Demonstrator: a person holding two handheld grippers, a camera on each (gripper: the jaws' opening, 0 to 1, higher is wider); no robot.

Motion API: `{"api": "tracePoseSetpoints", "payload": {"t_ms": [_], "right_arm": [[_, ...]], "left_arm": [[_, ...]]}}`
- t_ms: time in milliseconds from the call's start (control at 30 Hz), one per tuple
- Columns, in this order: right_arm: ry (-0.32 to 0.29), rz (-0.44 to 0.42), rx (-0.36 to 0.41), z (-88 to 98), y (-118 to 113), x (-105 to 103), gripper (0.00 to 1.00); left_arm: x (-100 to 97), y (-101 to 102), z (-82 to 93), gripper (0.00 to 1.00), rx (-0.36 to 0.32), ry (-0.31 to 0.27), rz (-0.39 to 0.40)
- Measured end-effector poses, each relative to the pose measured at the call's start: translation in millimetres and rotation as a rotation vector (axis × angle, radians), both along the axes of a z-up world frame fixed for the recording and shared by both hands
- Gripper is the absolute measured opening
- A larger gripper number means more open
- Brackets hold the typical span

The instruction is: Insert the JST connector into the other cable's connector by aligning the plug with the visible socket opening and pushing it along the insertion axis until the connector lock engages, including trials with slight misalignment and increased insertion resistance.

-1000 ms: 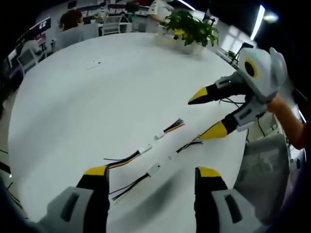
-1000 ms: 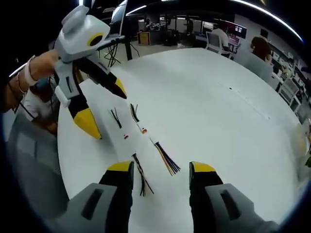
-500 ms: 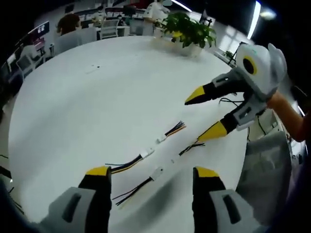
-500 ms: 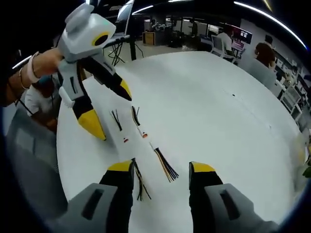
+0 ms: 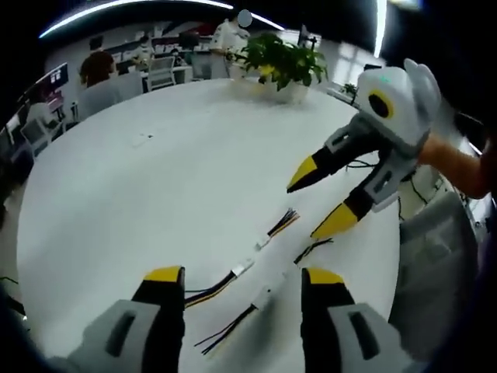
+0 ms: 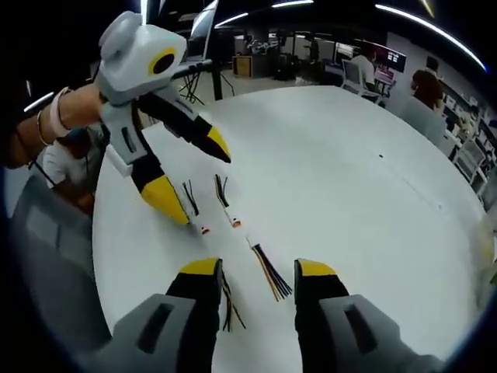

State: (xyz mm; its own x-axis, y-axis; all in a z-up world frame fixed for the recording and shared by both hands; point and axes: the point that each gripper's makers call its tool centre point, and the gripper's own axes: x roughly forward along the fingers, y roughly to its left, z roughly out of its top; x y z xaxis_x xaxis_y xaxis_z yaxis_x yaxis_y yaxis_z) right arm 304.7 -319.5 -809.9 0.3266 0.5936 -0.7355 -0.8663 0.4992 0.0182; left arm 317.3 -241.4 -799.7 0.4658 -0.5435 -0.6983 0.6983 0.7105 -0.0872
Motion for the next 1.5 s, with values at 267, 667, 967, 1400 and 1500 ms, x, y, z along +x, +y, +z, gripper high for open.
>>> {"api": "tracePoseSetpoints", "payload": {"t_ms": [267,667,967,1400,1500], "right_arm": [[-0.015,0.042,0.018,1.6,7,-2,0.29],[-0.035,0.095,0.014,-1.3,13,0,0.28],[-0.060,0.136,0.067,1.5,22,1,0.26],[-0.072,0.159,0.110,-3.2,26,10,0.22],[-0.086,0.182,0.115,-4.2,27,12,0.21]], "left_arm": [[3.8,2,-5.4,0.51,-0.014,-0.001,0.019],[7.0,6,-7.4,0.42,-0.016,-0.035,0.003],[7.9,4,-10.4,0.37,-0.060,-0.022,0.009],[7.8,10,-20.8,0.33,0.002,-0.061,-0.066],[8.5,9,-21.5,0.31,-0.020,-0.057,-0.076]]}}
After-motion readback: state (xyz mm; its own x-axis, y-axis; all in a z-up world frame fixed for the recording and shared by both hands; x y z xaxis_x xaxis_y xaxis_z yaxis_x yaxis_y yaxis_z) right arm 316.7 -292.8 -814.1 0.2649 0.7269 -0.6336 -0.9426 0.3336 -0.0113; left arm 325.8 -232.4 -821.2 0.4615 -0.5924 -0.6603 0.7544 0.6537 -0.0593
